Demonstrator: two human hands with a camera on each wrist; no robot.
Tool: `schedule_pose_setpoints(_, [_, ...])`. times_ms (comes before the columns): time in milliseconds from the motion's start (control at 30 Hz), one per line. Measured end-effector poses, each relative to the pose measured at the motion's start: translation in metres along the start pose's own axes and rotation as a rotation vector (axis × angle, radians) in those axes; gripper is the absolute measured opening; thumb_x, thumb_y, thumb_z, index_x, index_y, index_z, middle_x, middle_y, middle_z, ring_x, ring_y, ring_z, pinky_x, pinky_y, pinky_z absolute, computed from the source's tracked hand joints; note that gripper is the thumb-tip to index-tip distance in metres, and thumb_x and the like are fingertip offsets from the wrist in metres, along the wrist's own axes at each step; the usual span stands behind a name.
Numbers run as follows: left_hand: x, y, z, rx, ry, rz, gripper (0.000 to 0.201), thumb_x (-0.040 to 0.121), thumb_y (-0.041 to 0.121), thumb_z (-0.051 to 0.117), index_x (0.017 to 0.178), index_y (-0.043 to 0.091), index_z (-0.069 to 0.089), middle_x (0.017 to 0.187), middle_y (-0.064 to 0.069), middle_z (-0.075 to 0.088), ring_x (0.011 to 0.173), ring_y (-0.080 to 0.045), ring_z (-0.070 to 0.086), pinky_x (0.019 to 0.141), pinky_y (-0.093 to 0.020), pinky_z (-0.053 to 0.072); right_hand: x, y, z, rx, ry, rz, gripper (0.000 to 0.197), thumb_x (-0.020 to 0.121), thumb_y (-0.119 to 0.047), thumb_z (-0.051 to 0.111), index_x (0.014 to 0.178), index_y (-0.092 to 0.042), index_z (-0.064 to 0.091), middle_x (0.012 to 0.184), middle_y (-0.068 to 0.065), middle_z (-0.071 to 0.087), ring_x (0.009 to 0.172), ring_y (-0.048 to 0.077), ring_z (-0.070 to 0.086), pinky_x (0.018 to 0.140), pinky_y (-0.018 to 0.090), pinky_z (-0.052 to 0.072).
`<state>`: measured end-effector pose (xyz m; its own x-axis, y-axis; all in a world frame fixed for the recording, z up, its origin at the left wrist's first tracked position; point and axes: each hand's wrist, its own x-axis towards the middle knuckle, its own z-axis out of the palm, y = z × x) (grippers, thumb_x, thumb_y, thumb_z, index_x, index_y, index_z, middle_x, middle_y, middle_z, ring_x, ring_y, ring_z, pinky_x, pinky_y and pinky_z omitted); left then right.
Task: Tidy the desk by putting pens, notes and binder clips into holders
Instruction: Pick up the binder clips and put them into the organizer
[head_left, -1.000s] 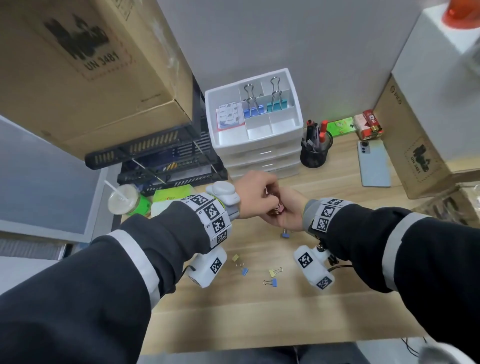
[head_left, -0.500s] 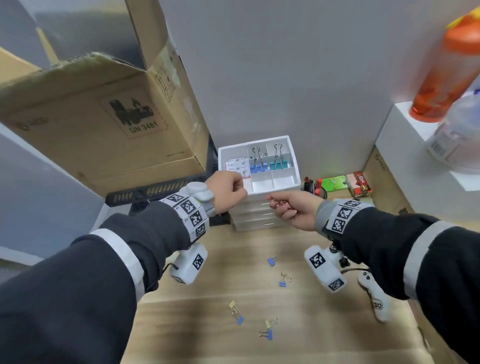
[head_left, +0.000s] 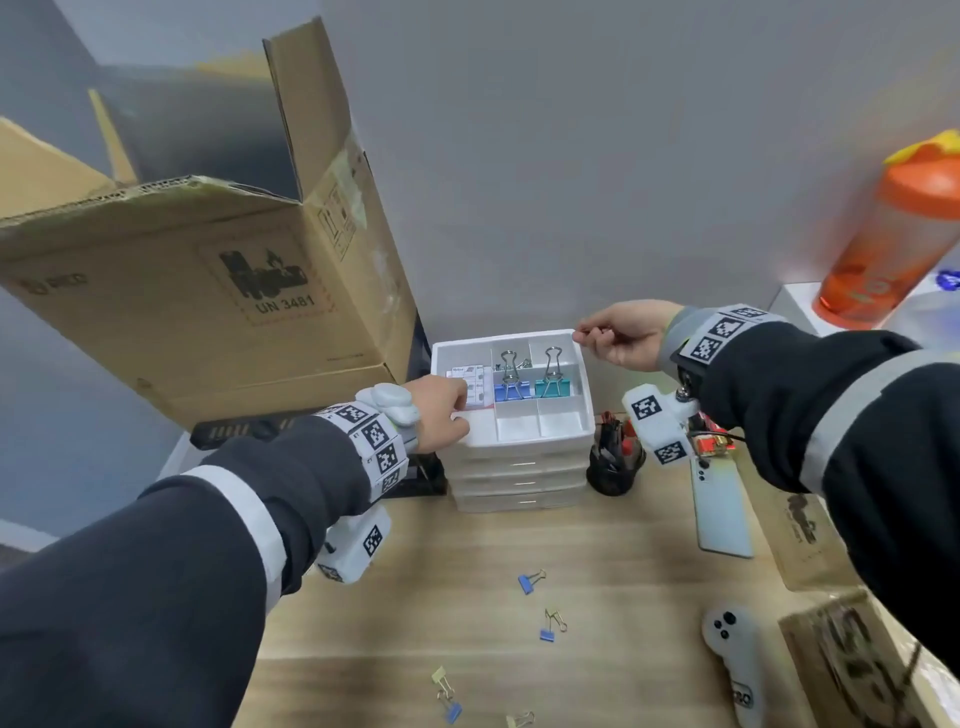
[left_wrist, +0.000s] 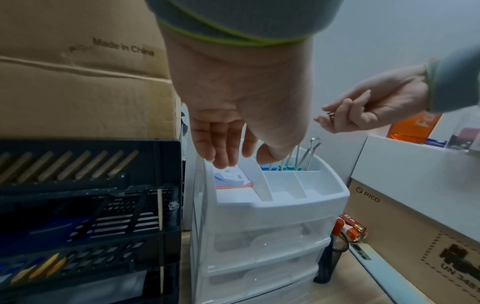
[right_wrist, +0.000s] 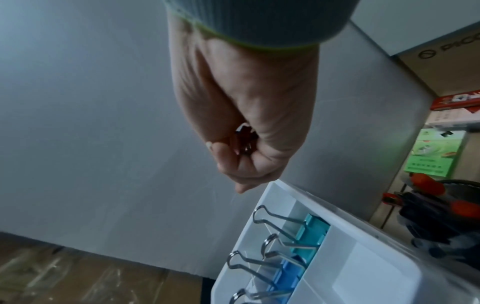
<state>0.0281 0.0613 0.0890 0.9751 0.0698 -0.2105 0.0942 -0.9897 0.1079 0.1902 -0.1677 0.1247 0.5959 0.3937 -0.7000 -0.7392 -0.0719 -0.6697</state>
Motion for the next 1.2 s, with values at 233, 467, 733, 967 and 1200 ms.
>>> schedule_pose_setpoints(233, [0.022, -0.008, 0.013, 0.028, -0.03, 0.058, 0.022, 0.081, 0.024, 0.055, 0.1, 0.011, 0.058, 0.093, -0.004, 0.063, 0.085, -0.027, 0.061, 0.069, -0.036, 0.049, 0.045, -0.01, 0.011, -0.416, 0.18, -0.16, 0.023, 0.092, 0.0, 0.062, 0.074, -0.01, 0.052, 0.06, 0.003, 0.055, 0.036, 0.004, 0.053, 0.045, 0.013, 0.05])
schedule_pose_setpoints(467, [0.033, -0.018, 0.027, -0.033, -0.075, 0.107, 0.008, 0.079, 0.021, 0.054, 0.08, 0.017, 0.061, 0.077, 0.002, 0.065, 0.074, -0.022, 0.06, 0.068, -0.039, 0.054, 0.061, -0.014, 0.023, -1.051, 0.248, -0.355, 0.014, 0.077, -0.006, 0.075, 0.068, -0.007, 0.064, 0.064, 0.005, 0.067, 0.052, 0.018, 0.065, 0.053, 0.023, 0.054])
schedule_pose_setpoints(733, [0.039, -0.014, 0.033, -0.065, -0.121, 0.093, 0.01, 0.079, 0.019, 0.055, 0.075, 0.016, 0.062, 0.073, 0.001, 0.065, 0.069, -0.022, 0.062, 0.062, -0.034, 0.052, 0.072, -0.004, 0.037, -1.503, 0.339, -0.371, 0.013, 0.079, -0.017, 0.079, 0.089, -0.009, 0.077, 0.084, 0.005, 0.077, 0.072, 0.022, 0.066, 0.076, 0.031, 0.06])
schedule_pose_setpoints(967, [0.035, -0.015, 0.034, -0.121, -0.1, 0.092, 0.011, 0.08, 0.016, 0.054, 0.075, 0.013, 0.063, 0.072, 0.0, 0.066, 0.068, -0.022, 0.062, 0.06, -0.034, 0.051, 0.077, -0.001, 0.044, -1.596, 0.38, -0.384, 0.018, 0.074, -0.023, 0.083, 0.087, -0.012, 0.078, 0.085, 0.006, 0.077, 0.085, 0.023, 0.074, 0.079, 0.035, 0.062])
schedule_pose_setpoints(1200, [0.027, -0.015, 0.034, -0.157, -0.069, 0.108, 0.01, 0.081, 0.014, 0.055, 0.075, 0.012, 0.063, 0.072, 0.0, 0.065, 0.066, -0.02, 0.058, 0.057, -0.029, 0.045, 0.071, -0.001, 0.041, -1.515, 0.397, -0.446, 0.014, 0.075, -0.009, 0.074, 0.089, -0.01, 0.077, 0.09, 0.008, 0.076, 0.086, 0.026, 0.072, 0.081, 0.037, 0.061])
